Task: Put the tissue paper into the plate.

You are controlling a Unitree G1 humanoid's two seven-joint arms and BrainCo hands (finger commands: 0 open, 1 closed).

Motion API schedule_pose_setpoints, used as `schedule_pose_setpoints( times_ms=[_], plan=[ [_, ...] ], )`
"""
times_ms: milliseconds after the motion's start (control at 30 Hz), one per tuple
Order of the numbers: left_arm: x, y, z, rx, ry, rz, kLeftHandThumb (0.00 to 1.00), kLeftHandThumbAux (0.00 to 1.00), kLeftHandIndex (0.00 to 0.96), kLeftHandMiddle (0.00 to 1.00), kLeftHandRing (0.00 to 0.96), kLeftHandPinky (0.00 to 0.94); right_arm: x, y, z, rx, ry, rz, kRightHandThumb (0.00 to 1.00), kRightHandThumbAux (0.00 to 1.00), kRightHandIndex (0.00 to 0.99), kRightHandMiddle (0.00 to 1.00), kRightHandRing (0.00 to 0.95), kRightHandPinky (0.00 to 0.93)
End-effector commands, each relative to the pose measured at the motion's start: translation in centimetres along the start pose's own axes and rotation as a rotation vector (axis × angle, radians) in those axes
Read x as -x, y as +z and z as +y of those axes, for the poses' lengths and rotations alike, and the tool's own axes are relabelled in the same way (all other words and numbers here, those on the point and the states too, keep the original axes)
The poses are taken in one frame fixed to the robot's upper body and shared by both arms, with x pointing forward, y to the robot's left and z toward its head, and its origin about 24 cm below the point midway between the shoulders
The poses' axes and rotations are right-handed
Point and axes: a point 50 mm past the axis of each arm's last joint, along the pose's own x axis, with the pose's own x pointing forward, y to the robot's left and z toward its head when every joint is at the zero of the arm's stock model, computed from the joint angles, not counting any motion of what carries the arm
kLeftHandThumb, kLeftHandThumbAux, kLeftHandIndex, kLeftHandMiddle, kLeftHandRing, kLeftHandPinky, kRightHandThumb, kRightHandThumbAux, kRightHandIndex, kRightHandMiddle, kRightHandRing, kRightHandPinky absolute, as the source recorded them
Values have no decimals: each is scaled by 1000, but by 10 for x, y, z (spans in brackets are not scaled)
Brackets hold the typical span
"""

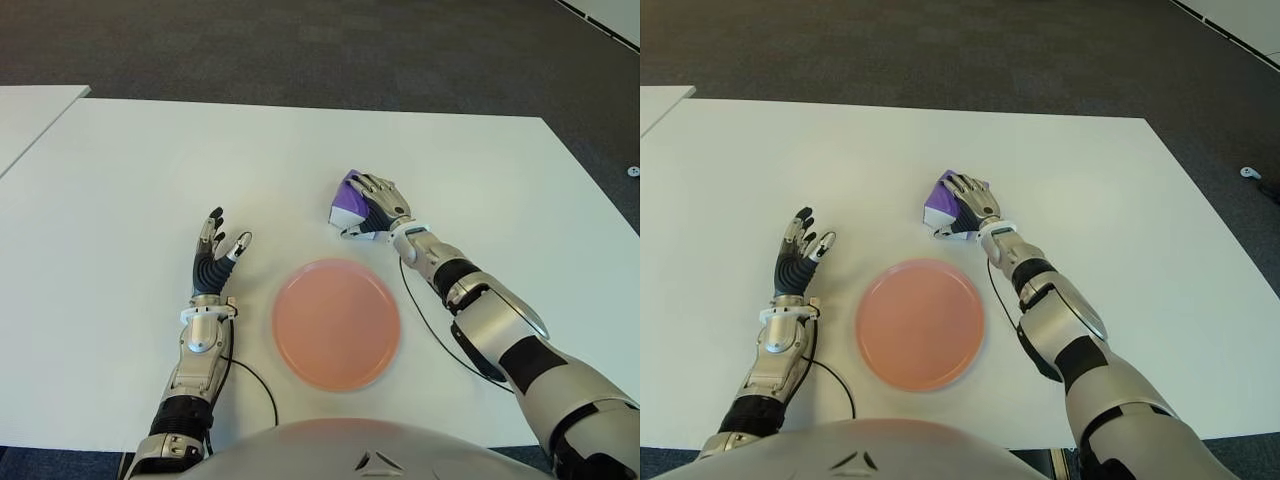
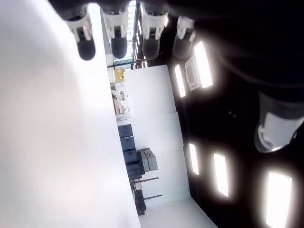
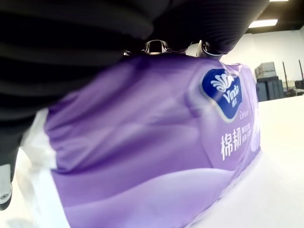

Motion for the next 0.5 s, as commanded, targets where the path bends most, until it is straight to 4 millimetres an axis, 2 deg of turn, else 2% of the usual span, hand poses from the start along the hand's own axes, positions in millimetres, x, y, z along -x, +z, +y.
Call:
schedule_pose_setpoints(
  times_ms=[33, 100, 233, 333, 500],
  plan=[
    [17, -19, 2, -13, 6, 113, 0, 484, 0, 0, 0, 0, 47, -8, 73, -47, 313, 93, 412, 579, 67, 102, 112, 199],
    [17, -19, 2, -12, 7, 114, 0, 484, 0, 0, 0, 0, 47, -8, 73, -55, 297, 96, 528, 554, 106, 145, 184, 286],
    [17, -18, 2, -10, 9, 115, 0, 484, 0, 0, 0, 0, 49, -6, 76, -53, 267, 103, 646, 517, 174, 208, 262, 398],
    [18, -18, 2, -13, 12, 115, 0, 484, 0, 0, 0, 0, 49, -5, 76, -37, 244, 101, 690, 503, 211, 237, 284, 432],
    [18, -17, 2, -15, 15, 116, 0, 486, 0, 0, 0, 0, 51, -4, 77, 12, 206, 91, 799, 483, 333, 339, 370, 468]
  ],
)
